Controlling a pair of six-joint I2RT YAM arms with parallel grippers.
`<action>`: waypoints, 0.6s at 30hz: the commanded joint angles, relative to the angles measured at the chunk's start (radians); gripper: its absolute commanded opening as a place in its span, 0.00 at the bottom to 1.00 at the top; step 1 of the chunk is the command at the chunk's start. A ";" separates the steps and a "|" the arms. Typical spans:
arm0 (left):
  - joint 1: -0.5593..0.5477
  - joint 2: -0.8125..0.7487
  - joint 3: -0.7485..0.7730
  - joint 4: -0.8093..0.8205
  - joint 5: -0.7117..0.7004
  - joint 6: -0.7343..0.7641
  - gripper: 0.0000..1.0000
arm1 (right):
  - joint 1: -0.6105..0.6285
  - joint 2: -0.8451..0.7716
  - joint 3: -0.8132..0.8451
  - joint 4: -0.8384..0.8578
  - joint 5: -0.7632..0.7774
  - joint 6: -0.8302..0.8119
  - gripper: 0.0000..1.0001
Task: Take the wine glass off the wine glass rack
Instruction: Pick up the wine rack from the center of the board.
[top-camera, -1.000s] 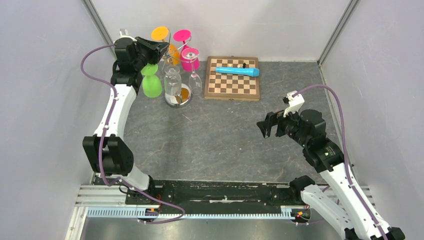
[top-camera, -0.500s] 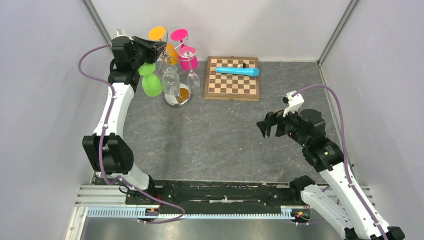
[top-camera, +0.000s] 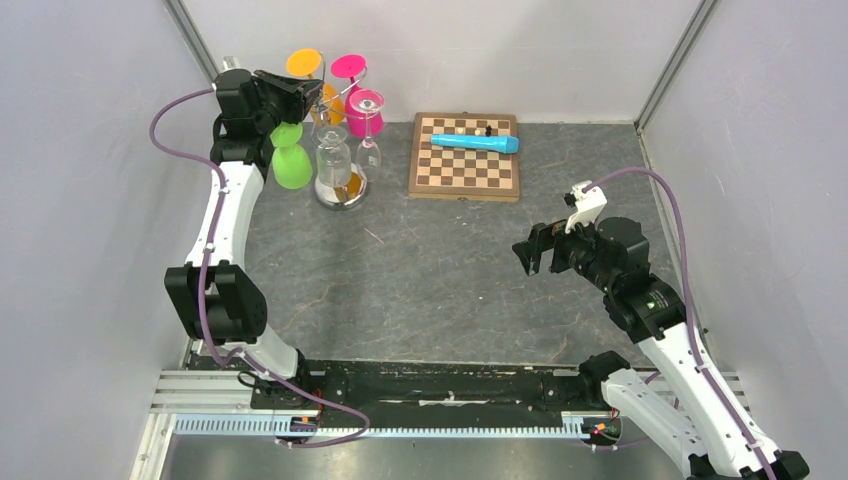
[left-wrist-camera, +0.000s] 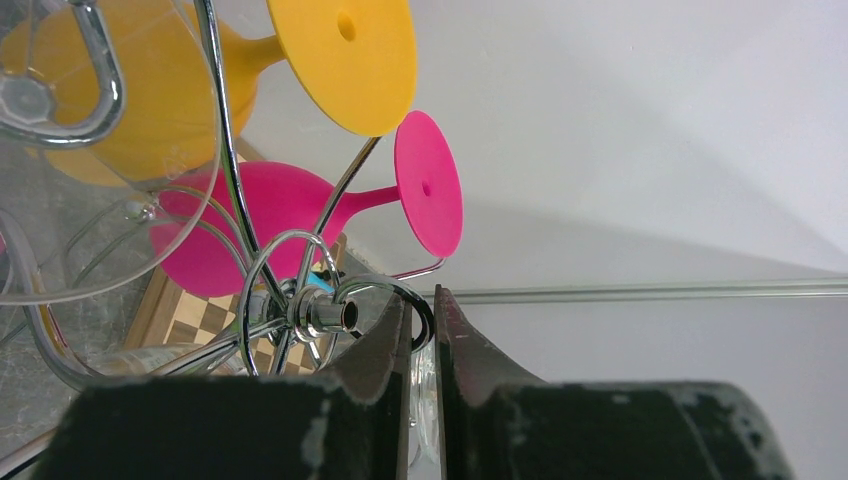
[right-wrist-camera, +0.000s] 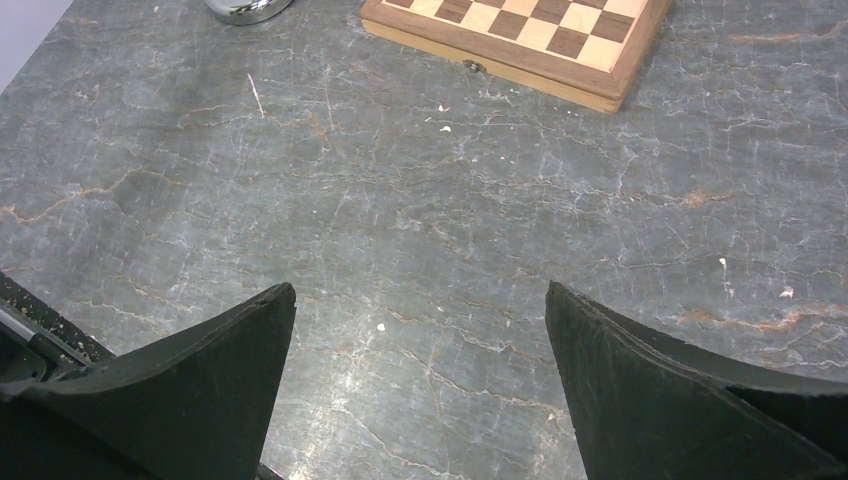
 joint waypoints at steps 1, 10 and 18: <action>0.007 -0.070 0.148 0.370 0.043 -0.113 0.02 | 0.002 -0.002 0.035 0.035 -0.001 0.009 0.98; 0.006 -0.097 0.156 0.354 0.048 -0.108 0.02 | 0.002 -0.005 0.035 0.038 -0.008 0.016 0.98; 0.007 -0.115 0.172 0.330 0.055 -0.106 0.02 | 0.002 -0.015 0.035 0.031 -0.017 0.023 0.98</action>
